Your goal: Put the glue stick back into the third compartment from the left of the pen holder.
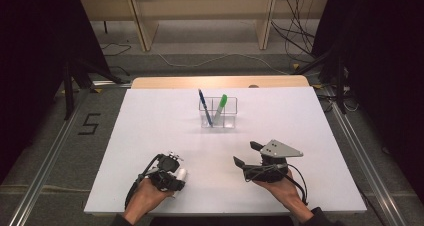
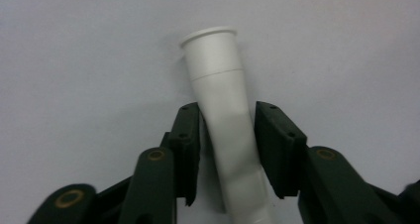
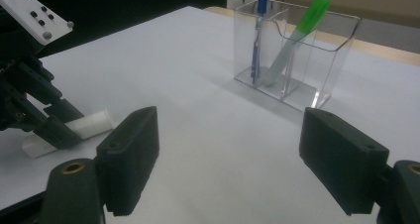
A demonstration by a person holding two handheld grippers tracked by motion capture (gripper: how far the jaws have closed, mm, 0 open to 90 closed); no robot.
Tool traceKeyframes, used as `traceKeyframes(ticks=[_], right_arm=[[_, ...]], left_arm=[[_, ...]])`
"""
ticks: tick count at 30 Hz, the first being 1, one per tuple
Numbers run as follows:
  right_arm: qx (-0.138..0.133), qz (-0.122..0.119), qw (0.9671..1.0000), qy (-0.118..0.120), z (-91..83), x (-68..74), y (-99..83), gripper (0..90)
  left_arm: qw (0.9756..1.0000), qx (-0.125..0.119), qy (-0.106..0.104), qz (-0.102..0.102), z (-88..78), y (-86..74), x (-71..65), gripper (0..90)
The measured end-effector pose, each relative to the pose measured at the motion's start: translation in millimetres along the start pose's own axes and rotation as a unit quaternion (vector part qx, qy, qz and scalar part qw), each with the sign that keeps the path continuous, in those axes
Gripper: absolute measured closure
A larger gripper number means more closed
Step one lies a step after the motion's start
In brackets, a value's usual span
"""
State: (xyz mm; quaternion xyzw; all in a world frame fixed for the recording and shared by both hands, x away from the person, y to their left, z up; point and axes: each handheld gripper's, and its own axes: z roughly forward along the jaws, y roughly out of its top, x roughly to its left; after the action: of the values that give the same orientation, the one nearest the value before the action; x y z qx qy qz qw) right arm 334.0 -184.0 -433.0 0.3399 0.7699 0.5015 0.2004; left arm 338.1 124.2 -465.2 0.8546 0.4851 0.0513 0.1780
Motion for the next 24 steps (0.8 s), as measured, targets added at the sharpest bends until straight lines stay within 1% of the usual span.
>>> traceKeyframes(ticks=[1, 2, 4, 7, 8, 9, 10, 12, 13, 15, 17, 18, 20, 21, 22, 23, 24], right_arm=[[0.001, -0.006, 1.0, -0.002, -0.2, 0.6, 0.1, 24.4], [-0.001, -0.01, 1.0, -0.002, -0.2, 1.2, 0.2, 24.4], [0.0, -0.007, 1.0, -0.001, -0.9, 2.0, 0.6, 24.4], [-0.001, -0.01, 0.9999, 0.002, -0.2, 2.2, 0.4, 24.4], [0.0, -0.009, 1.0, 0.002, -0.3, 2.4, 0.4, 24.4], [-0.001, -0.01, 0.9999, 0.002, -0.3, 2.2, 0.5, 24.4], [-0.001, -0.01, 0.9999, 0.002, -0.6, 1.9, 0.6, 24.4], [-0.002, -0.008, 1.0, 0.002, -0.6, 1.8, 0.8, 24.4], [-0.002, -0.007, 1.0, 0.003, -0.4, 1.7, 0.8, 24.4], [0.0, -0.004, 1.0, 0.004, -0.5, 1.9, 0.8, 24.4], [0.0, -0.003, 1.0, 0.004, -0.4, 1.9, 0.9, 24.4], [-0.001, -0.002, 1.0, 0.005, -0.3, 2.0, 1.0, 24.4], [-0.001, -0.002, 1.0, 0.005, 0.0, 2.1, 1.1, 24.4], [0.0, -0.001, 1.0, 0.006, 0.2, 2.0, 1.1, 24.4], [-0.002, 0.001, 1.0, 0.009, 0.8, 1.6, 1.0, 24.4], [-0.001, 0.005, 0.9999, 0.009, 1.0, 1.7, 0.9, 24.4], [0.001, 0.007, 0.9999, 0.009, 1.1, 1.8, 0.7, 24.4]], left_arm=[[0.9999, 0.005, 0.006, 0.008, -0.3, 0.2, -0.4, 67.4], [0.9999, 0.007, 0.005, 0.009, -0.4, 0.6, -0.2, 68.2], [0.9999, 0.008, 0.006, 0.013, -0.3, 1.1, -0.3, 68.8], [0.9998, 0.01, 0.005, 0.017, -0.8, 1.4, -0.6, 69.2], [0.9998, 0.01, 0.002, 0.017, -1.3, 1.3, 0.0, 69.3], [0.9999, 0.003, 0.003, 0.014, -1.5, 1.1, 0.3, 69.3], [0.9999, 0.001, 0.002, 0.017, -2.8, 1.3, 1.3, 69.4], [0.9996, -0.018, 0.003, 0.02, -6.6, 1.7, 3.0, 69.5], [0.9994, -0.031, 0.002, 0.017, -9.0, 1.8, 3.1, 69.5], [0.9985, -0.052, -0.006, 0.014, -13.9, 2.3, 4.5, 69.5], [0.9965, -0.083, -0.001, 0.007, -16.4, 2.0, 4.1, 69.5], [0.9957, -0.092, -0.005, 0.008, -18.1, 2.0, 4.4, 69.4], [0.9931, -0.117, -0.011, 0.006, -21.1, 1.7, 4.6, 69.5], [0.9914, -0.13, -0.009, 0.008, -22.2, 1.8, 4.2, 69.5], [0.9894, -0.145, -0.009, 0.003, -22.8, 1.5, 3.1, 69.5], [0.9887, -0.149, -0.011, 0.007, -24.2, 1.7, 3.6, 69.4], [0.9867, -0.162, -0.014, 0.003, -25.0, 1.5, 2.9, 69.5]])
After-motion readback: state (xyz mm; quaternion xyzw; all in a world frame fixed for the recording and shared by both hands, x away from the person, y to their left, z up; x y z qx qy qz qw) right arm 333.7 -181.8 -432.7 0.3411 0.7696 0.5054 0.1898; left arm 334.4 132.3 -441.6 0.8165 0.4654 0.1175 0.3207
